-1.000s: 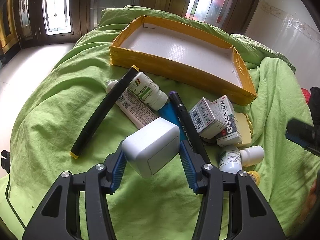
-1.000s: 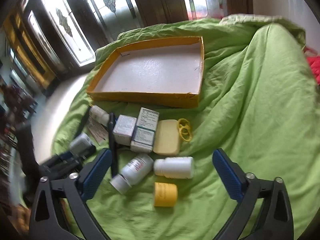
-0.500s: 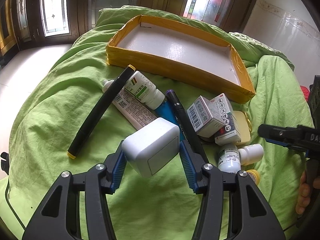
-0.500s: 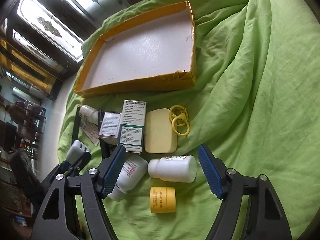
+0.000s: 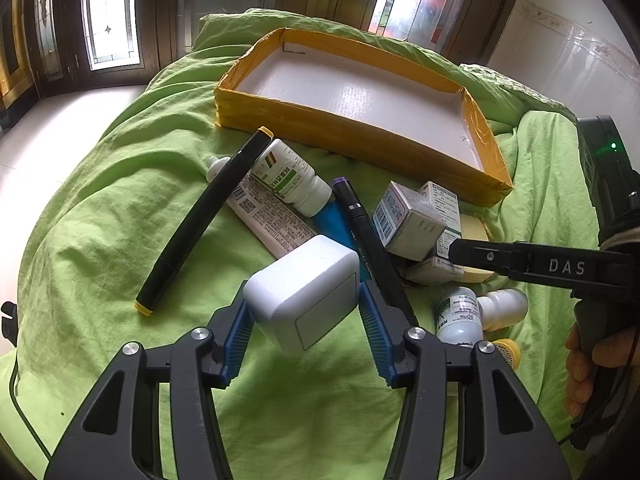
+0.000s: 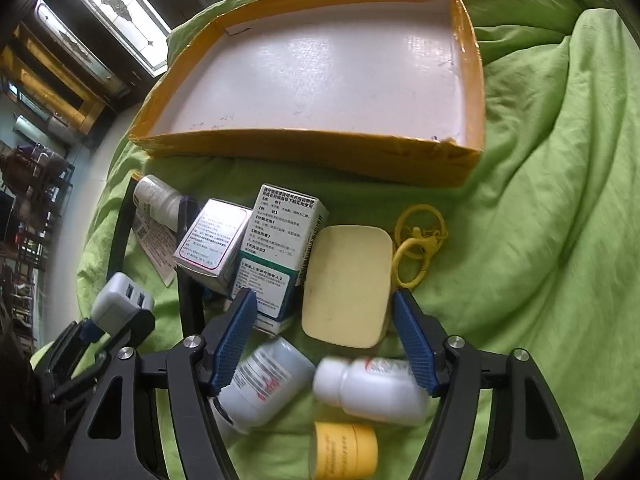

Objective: Organize rigid objects
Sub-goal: 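Grasp the white plug adapter with the left tool while the right tool approaches the cream soap bar, then grasp the cream soap bar with keyring using the right tool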

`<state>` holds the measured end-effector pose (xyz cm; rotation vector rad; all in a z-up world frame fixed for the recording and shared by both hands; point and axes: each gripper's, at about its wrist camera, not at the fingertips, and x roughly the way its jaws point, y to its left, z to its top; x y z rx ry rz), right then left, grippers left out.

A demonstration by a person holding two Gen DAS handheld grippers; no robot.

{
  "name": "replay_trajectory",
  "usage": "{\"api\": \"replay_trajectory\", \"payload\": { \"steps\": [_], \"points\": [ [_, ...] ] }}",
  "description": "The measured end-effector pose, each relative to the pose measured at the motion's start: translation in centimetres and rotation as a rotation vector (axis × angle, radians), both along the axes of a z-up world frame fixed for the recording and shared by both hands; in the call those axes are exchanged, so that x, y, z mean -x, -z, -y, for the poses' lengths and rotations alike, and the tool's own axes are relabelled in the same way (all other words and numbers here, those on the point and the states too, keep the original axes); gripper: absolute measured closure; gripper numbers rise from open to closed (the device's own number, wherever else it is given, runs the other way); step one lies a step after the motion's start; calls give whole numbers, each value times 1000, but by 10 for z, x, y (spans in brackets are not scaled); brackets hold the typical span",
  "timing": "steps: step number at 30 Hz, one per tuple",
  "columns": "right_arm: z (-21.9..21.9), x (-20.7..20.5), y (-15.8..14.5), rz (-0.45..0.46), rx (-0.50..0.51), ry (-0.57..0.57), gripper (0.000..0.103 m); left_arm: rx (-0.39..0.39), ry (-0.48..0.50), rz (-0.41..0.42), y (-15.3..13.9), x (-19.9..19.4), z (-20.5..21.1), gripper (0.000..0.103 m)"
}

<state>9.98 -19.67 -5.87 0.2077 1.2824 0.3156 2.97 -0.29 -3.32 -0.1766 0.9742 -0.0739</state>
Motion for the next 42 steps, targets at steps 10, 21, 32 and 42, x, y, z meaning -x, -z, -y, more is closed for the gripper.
{"api": "replay_trajectory", "payload": {
  "steps": [10, 21, 32, 42],
  "points": [
    [34, 3, 9, -59, -179, 93, 63, 6, -1, -5, 1, 0, -2, 53],
    [50, -18, 46, -145, -406, 235, 64, 4, -3, -14, 2, -1, -1, 53],
    [47, 2, 9, -14, -384, 204, 87, 3, -6, -12, 1, -1, -2, 53],
    [25, 3, 3, 7, -264, 125, 87, -2, -4, -15, 1, -1, -2, 53]
  ]
}}
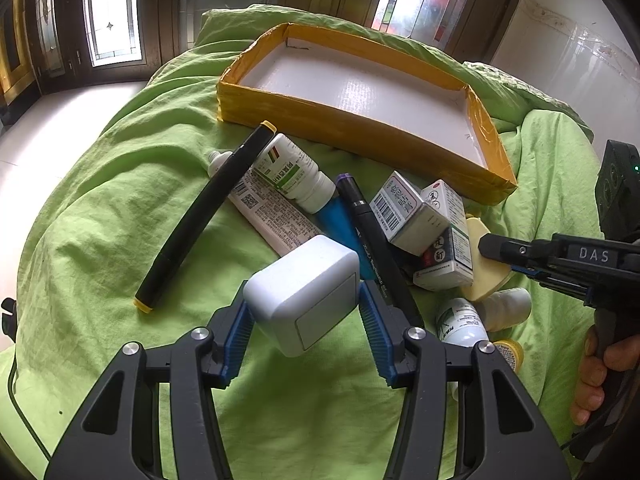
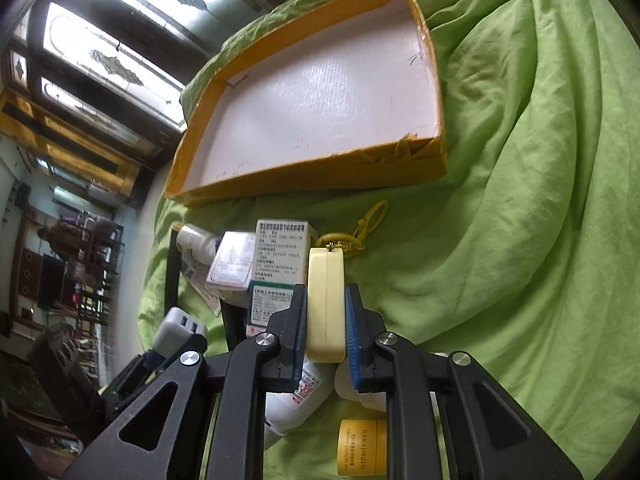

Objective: Organize rigid objects
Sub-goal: 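Grasp the cream soap bar with keyring using the right tool, then carry both items into the tray and open both tools to release them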

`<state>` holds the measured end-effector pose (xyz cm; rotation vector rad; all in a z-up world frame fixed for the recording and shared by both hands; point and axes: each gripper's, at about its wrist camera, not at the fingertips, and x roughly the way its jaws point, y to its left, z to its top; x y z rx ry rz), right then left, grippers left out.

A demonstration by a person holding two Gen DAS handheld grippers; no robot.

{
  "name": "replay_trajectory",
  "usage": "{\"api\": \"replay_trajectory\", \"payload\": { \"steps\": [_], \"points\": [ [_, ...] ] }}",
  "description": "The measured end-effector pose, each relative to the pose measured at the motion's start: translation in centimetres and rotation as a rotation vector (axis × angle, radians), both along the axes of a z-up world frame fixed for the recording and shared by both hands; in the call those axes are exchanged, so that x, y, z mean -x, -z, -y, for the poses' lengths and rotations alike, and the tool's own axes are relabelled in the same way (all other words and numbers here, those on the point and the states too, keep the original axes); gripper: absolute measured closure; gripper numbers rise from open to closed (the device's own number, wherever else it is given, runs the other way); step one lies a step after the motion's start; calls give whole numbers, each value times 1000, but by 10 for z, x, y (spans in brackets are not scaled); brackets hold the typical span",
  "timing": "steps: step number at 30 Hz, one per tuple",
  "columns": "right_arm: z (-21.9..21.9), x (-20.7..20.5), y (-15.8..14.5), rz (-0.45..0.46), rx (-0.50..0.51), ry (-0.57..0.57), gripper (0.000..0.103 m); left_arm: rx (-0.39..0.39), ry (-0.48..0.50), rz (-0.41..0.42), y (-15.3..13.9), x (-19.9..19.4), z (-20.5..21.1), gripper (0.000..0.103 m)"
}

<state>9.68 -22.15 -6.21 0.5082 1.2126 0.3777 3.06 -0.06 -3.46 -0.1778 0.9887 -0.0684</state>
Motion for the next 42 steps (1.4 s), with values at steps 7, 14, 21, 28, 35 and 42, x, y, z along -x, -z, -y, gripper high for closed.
{"api": "replay_trajectory", "payload": {
  "steps": [7, 14, 21, 28, 35, 42],
  "points": [
    [-2, 0, 5, -3, 5, -11, 87, -1, -1, 2, 0, 0, -1, 53],
    [3, 8, -16, 72, 19, 10, 87, -5, 0, 0, 1, 0, 1, 53],
    [10, 12, -41, 153, 12, 44, 87, -9, 3, 2, 0, 0, 2, 53],
    [16, 11, -63, 208, -26, 73, 87, -8, 7, 4, -1, 0, 3, 53],
    [20, 2, -80, 245, -44, 97, 87, -6, 12, 1, -4, -3, 6, 53],
    [26, -11, -84, 265, -54, 128, 87, 19, 53, 46, -27, -15, 17, 53]
  ]
}}
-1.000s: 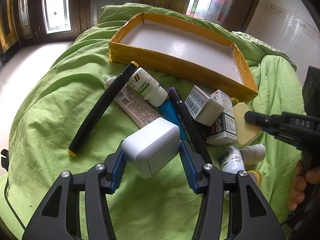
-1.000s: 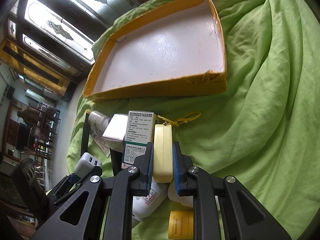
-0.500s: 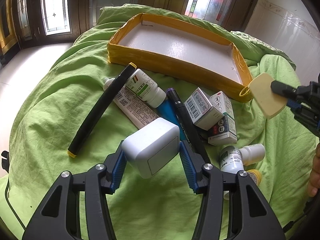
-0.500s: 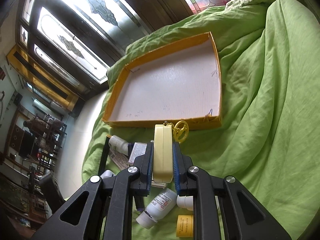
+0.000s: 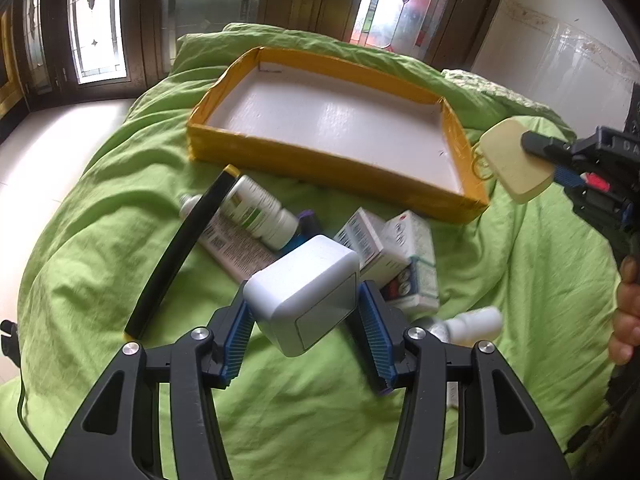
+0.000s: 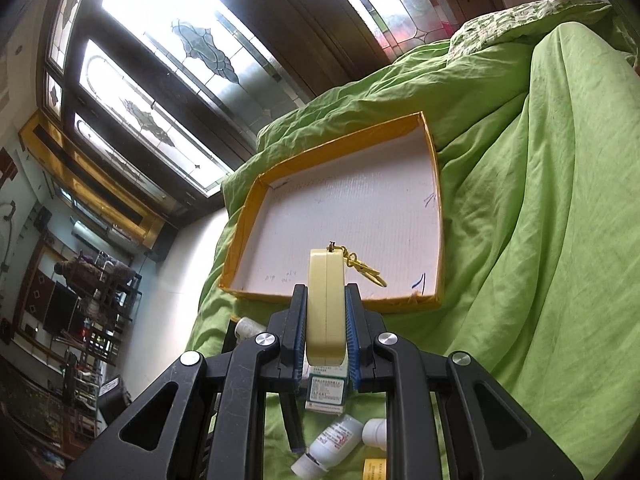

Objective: Organize rigid objects
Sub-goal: 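Carry both items into the tray and open both tools to release them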

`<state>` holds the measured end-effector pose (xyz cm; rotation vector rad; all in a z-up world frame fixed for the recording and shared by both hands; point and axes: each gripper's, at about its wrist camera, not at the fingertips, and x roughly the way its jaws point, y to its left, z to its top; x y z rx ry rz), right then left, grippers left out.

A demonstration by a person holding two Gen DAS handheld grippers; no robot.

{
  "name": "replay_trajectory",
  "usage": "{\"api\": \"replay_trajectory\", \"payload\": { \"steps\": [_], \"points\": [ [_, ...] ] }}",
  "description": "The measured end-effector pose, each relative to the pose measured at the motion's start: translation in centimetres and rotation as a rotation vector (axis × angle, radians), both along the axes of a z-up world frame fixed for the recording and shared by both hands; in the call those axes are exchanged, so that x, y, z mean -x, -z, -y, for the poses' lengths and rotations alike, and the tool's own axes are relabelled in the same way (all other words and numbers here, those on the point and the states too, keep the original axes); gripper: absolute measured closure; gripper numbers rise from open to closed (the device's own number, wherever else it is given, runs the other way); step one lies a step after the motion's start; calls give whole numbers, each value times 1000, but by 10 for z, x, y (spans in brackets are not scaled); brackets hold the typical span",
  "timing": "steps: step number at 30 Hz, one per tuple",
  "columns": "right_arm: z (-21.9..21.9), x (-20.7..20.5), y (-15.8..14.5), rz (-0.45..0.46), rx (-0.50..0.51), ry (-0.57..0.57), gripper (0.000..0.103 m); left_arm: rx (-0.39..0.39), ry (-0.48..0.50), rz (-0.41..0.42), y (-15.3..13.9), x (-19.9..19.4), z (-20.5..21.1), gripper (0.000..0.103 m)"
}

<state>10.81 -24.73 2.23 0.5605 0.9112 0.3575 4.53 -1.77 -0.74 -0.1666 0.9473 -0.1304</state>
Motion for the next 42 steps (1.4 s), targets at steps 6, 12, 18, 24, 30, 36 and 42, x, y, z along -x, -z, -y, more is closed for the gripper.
{"api": "replay_trajectory", "payload": {
  "steps": [6, 12, 18, 24, 30, 36, 42],
  "points": [
    [6, -9, 1, 6, -10, 20, 87, 54, 9, 17, -16, -30, 0, 53],
    [8, -19, 6, -4, -14, 31, 87, 54, 17, 31, -28, -66, 2, 53],
    [5, -29, 11, -12, -8, 35, 87, 29, 36, 22, -29, -103, 10, 53],
    [6, -36, 16, -2, 37, 51, 87, 22, 35, 25, -29, -131, 5, 53],
    [10, -49, 38, -55, 28, 71, 87, 17, -2, -2, -18, -155, -10, 53],
    [4, -56, 52, -78, 52, 72, 87, 6, -30, -31, 0, -172, -20, 53],
    [3, -57, 61, -86, 77, 68, 87, -10, -64, -54, 20, -177, -28, 53]
  ]
}}
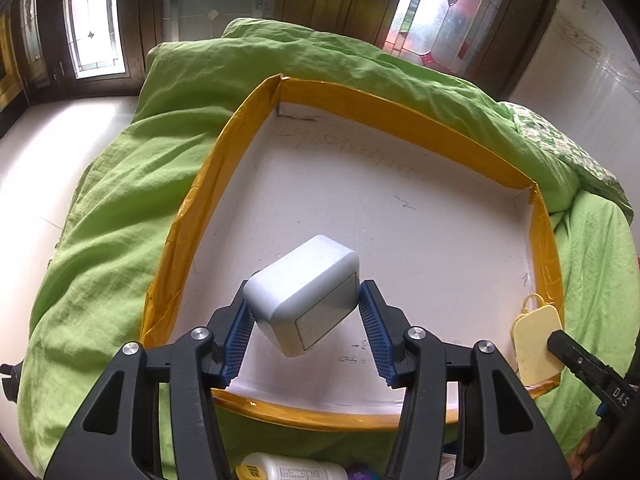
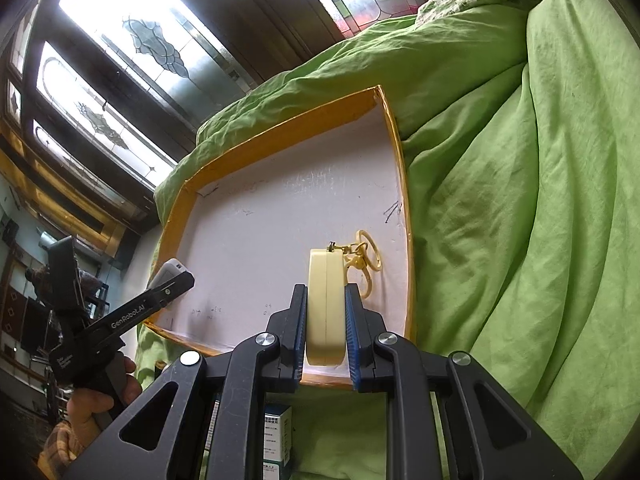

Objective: Organize rigid objects
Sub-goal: 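Carry both items into the tray and open both tools to release them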

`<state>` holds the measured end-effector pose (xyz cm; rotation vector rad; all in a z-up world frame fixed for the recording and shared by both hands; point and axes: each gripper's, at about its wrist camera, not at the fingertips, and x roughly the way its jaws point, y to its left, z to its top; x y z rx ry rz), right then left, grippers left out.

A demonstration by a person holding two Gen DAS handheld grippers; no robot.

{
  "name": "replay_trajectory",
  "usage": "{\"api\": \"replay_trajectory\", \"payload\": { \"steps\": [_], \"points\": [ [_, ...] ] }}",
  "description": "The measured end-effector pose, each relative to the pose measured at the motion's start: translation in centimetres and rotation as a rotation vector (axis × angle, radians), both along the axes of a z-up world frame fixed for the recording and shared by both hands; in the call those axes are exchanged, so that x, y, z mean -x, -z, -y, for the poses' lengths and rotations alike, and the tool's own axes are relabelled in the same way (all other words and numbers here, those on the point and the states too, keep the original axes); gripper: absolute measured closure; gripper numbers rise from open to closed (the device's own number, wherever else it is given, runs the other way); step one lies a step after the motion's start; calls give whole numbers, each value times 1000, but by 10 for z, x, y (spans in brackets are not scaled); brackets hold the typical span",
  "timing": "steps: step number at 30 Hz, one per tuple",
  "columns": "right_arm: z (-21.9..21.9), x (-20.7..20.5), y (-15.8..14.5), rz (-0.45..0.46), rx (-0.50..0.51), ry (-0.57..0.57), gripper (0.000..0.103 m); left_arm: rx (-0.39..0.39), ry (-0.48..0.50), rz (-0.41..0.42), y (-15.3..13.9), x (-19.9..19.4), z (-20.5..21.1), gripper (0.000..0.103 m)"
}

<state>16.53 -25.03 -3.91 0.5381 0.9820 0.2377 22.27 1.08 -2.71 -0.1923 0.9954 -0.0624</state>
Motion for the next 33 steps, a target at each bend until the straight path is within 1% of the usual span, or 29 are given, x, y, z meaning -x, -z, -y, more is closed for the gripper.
{"api": "replay_trajectory", "payload": {
  "steps": [6, 10, 14, 16, 18, 21, 24, 27, 29, 31, 32, 33],
  "points": [
    [0, -4, 8, -14, 2, -3, 87, -61, 18, 13, 4, 2, 6, 53],
    [0, -3, 8, -12, 4, -3, 87, -107, 25, 21, 8, 5, 9, 52],
    [3, -4, 9, -16, -16, 9, 87, -114, 21, 24, 9, 8, 9, 52],
    [5, -4, 9, -16, -18, 18, 87, -115, 26, 24, 8, 8, 10, 47],
    [9, -3, 9, -16, -25, 28, 87, -110, 26, 26, 5, 9, 10, 38],
    [14, -1, 8, -9, -36, 47, 87, -90, 15, 41, -3, 11, 7, 37],
    [16, 2, 3, 7, -18, 58, 86, -60, 7, 50, -13, 14, 1, 37],
    [19, 7, -4, 33, -10, 68, 78, -38, 5, 75, -27, 24, -4, 37],
    [20, 10, -9, 51, -4, 69, 77, -22, 2, 95, -37, 33, -8, 37],
    [21, 15, -15, 67, 2, 66, 73, 16, -12, 120, -46, 52, -17, 32],
    [21, 16, -18, 71, 2, 66, 71, 38, -25, 129, -49, 62, -22, 26],
    [22, 19, -20, 75, -4, 66, 66, 52, -36, 136, -49, 71, -25, 24]
  ]
}}
